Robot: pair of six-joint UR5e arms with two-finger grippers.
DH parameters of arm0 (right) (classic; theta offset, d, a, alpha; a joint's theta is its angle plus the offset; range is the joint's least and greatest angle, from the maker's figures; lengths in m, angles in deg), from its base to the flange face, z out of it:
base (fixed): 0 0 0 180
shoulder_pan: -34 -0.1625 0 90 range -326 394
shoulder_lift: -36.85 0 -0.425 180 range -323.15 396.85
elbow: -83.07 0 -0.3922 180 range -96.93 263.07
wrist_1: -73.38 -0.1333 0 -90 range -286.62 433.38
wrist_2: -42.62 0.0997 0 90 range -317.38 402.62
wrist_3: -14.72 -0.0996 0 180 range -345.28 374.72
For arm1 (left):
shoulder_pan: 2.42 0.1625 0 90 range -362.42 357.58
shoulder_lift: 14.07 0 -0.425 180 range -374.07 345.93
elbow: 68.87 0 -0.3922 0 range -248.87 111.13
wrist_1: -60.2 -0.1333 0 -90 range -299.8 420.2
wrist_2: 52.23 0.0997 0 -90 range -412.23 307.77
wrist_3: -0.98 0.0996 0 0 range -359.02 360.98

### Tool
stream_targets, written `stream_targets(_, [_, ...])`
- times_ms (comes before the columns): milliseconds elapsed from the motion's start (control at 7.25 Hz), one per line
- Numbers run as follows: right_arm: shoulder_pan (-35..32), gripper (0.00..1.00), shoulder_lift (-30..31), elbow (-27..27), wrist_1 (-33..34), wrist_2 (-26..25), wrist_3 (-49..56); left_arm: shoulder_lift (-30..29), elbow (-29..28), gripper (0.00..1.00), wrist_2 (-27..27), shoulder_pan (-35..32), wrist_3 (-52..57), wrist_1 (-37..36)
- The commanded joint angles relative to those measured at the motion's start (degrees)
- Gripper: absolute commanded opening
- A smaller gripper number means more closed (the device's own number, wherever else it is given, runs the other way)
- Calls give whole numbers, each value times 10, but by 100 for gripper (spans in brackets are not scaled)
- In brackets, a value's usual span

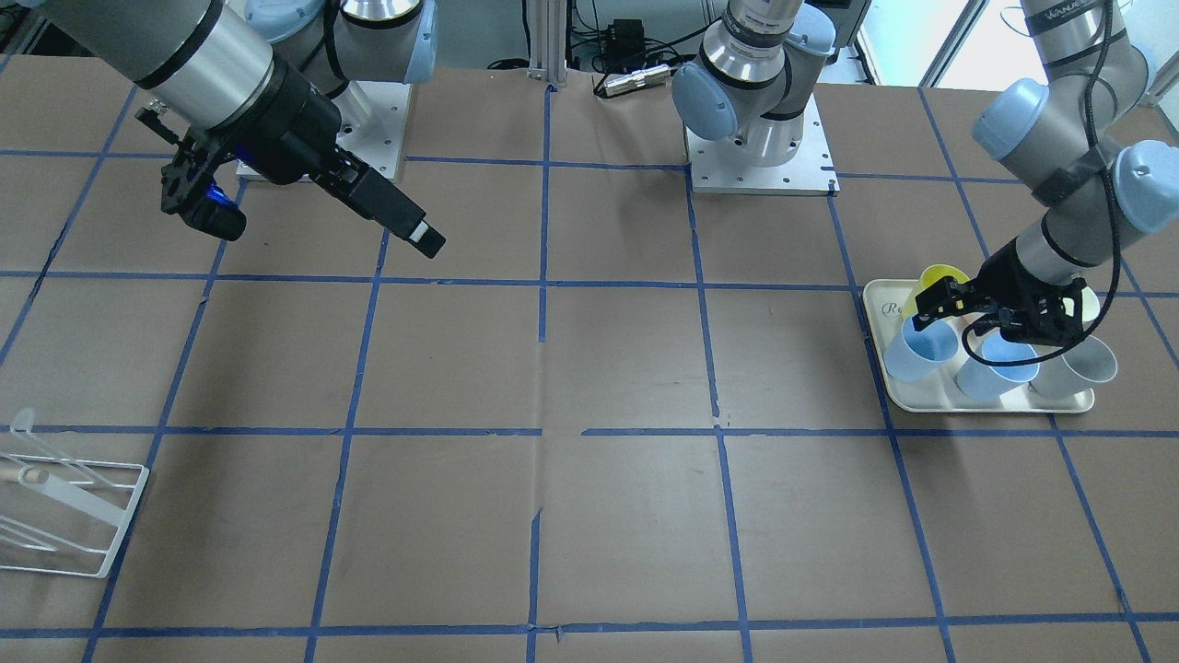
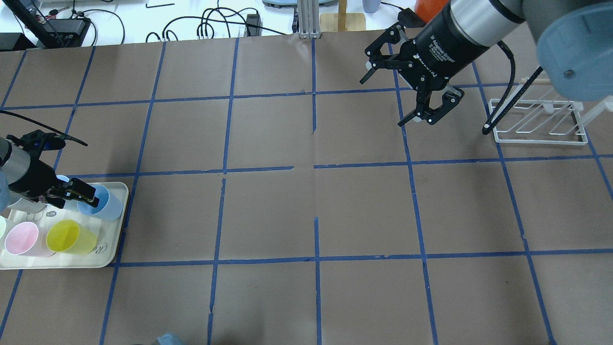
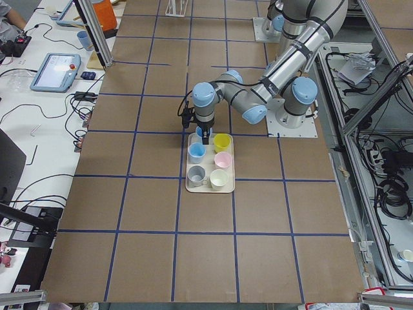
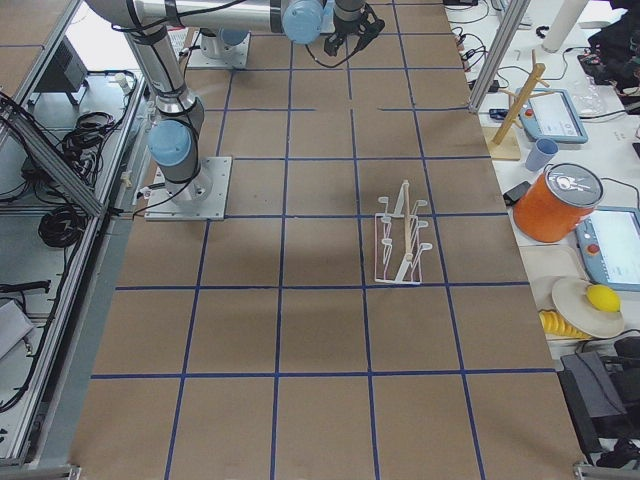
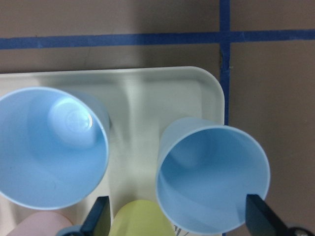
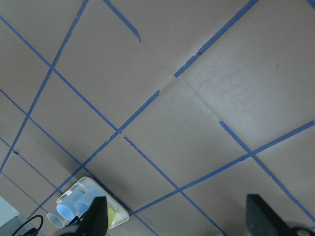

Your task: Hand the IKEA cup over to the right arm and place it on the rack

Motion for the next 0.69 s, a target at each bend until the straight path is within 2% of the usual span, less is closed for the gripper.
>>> stream_targets(0, [0,100,-7,0,4,40,-39,-4,1,79,2,0,1,-8])
stream_targets(138, [0,100,-15,-2,6,46,-41,-4,3,79,0,0,-3,-9])
stream_targets(414, [0,100,-21,-7,6,46,-84,-5,8,70,2,0,-2,-9])
stream_targets(552, [0,100,-22,-1,6,80,-118,-5,8,65,2,0,-1,-9])
